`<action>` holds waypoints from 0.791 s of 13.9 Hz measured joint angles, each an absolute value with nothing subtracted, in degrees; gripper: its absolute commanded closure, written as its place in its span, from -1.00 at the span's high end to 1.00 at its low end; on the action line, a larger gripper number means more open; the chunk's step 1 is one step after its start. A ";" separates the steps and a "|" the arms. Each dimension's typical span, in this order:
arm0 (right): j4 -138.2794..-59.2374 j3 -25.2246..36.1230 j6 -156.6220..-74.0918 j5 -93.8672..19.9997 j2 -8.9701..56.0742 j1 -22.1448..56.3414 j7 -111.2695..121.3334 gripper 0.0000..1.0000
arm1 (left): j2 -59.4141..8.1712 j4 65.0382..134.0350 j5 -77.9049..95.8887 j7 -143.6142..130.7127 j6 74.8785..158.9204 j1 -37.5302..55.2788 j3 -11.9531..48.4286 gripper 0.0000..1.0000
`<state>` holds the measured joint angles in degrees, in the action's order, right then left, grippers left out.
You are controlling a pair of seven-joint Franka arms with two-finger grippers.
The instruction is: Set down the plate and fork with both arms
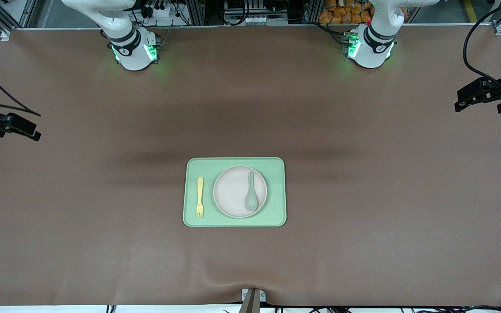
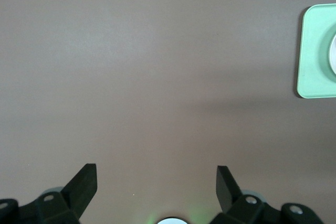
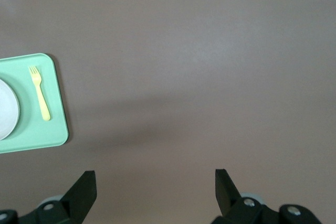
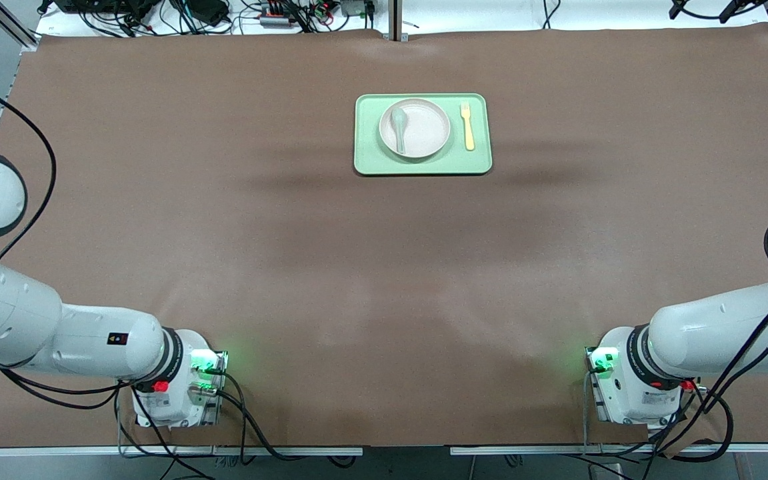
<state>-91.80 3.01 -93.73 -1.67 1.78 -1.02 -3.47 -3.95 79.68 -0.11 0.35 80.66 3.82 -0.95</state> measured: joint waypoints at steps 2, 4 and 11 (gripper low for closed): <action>-91.18 2.97 -93.76 -1.65 1.12 -1.03 -3.47 1.00 | -3.95 79.68 -0.11 0.35 80.66 3.82 -0.95 1.00; -90.45 2.60 -93.65 -0.18 1.12 -1.02 -3.11 1.00 | -3.95 79.68 -0.11 0.35 80.66 3.82 -0.95 1.00; -86.19 2.01 -93.66 1.40 1.18 -0.75 -0.13 1.00 | -3.95 79.68 -0.11 0.35 80.66 3.82 -0.95 1.00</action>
